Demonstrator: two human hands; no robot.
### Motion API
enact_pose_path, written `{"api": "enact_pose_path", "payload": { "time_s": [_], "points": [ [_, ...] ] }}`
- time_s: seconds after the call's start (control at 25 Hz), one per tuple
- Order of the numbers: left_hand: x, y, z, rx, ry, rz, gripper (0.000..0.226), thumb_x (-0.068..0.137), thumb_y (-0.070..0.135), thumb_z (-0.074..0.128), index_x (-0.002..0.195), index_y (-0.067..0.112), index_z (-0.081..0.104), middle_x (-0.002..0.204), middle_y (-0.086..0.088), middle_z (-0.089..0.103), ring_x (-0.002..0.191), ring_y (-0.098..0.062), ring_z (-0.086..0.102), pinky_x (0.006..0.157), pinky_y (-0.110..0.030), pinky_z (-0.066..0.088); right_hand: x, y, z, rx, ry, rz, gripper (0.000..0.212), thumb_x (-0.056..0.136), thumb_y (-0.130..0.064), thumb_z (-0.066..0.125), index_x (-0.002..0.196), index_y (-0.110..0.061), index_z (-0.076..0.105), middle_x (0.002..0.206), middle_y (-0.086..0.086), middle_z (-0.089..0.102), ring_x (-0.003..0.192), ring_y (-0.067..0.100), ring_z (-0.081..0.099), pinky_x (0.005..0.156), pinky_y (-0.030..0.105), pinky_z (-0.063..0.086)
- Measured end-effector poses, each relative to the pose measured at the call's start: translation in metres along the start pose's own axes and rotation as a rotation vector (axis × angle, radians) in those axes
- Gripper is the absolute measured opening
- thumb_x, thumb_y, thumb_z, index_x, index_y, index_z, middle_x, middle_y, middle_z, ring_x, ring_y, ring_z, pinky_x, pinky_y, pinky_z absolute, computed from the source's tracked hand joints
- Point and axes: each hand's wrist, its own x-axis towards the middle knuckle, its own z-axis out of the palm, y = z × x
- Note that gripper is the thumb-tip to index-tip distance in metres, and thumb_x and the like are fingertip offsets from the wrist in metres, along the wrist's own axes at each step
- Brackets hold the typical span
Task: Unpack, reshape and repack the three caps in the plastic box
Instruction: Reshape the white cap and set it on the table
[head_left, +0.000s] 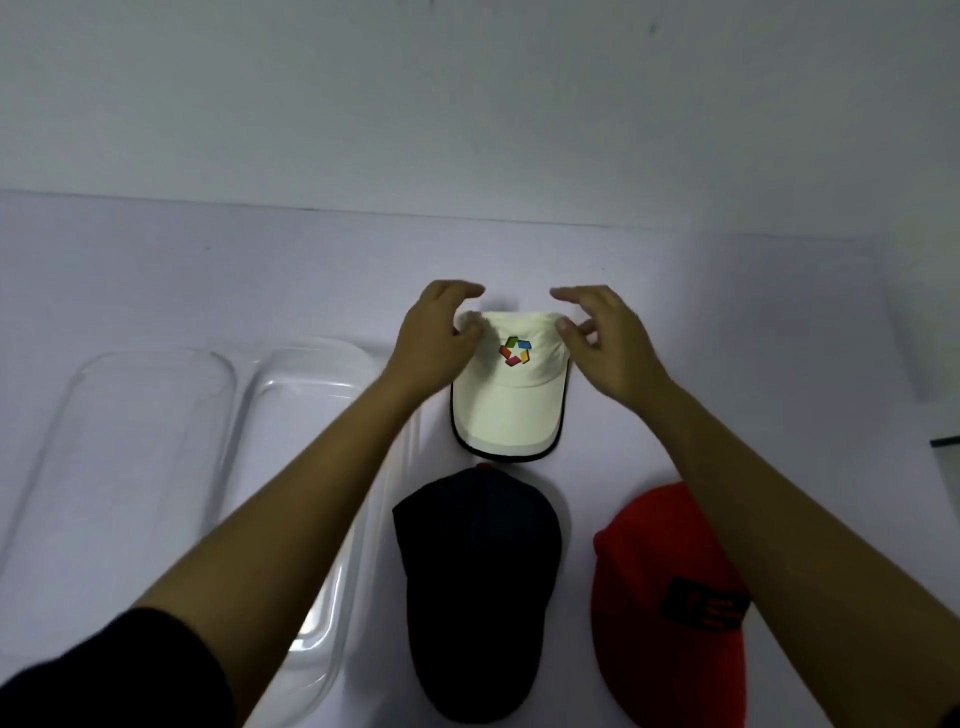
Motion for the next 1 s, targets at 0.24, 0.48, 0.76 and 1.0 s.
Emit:
{"api": "enact_pose_path", "payload": {
  "time_s": [0.24, 0.48, 0.76, 1.0],
  "points": [
    [0.033, -0.007, -0.012, 0.235, -0.436, 0.146, 0.025, 0.094, 0.026, 0.053, 0.11, 0.009, 0.063, 0.098, -0.007, 0.066, 0.088, -0.022, 0.058, 0.066, -0.023, 0.039, 0.032, 0.001, 0.003, -0.318, -0.373, 0.028, 0.026, 0.094, -0.034, 0.05, 0.111, -0.018, 0.061, 0.11, 0.004, 0.065, 0.099, 0.025, 0.059, 0.083, 0.039, 0.049],
    [0.037, -0.019, -0.012, 0.326, -0.413, 0.163, 0.024, 0.094, 0.033, 0.052, 0.092, 0.009, 0.056, 0.081, -0.002, 0.055, 0.077, -0.021, 0.05, 0.066, -0.028, 0.033, 0.032, 0.005, 0.008, -0.459, -0.323, -0.034, 0.04, 0.095, -0.042, 0.044, 0.113, -0.009, 0.06, 0.109, 0.011, 0.056, 0.094, 0.027, 0.056, 0.078, 0.037, 0.045],
    [0.024, -0.009, -0.023, 0.289, -0.289, 0.171, 0.045, 0.093, 0.029, 0.053, 0.135, 0.012, 0.047, 0.135, -0.011, 0.05, 0.102, -0.024, 0.06, 0.085, -0.026, 0.04, 0.023, -0.008, -0.003, -0.38, -0.171, -0.051, 0.052, 0.087, -0.039, 0.06, 0.13, -0.011, 0.049, 0.136, 0.013, 0.042, 0.117, 0.03, 0.05, 0.092, 0.039, 0.045],
    [-0.085, 0.011, -0.043, -0.265, -0.134, -0.17, 0.05, 0.091, 0.022, 0.059, 0.138, 0.02, 0.044, 0.136, 0.004, 0.053, 0.118, -0.003, 0.052, 0.087, -0.005, 0.039, -0.089, -0.056, -0.008, 0.192, -0.087, 0.117, 0.041, 0.089, -0.024, 0.061, 0.128, -0.02, 0.051, 0.128, -0.003, 0.051, 0.116, 0.008, 0.05, 0.099, 0.023, 0.039]
  ]
}}
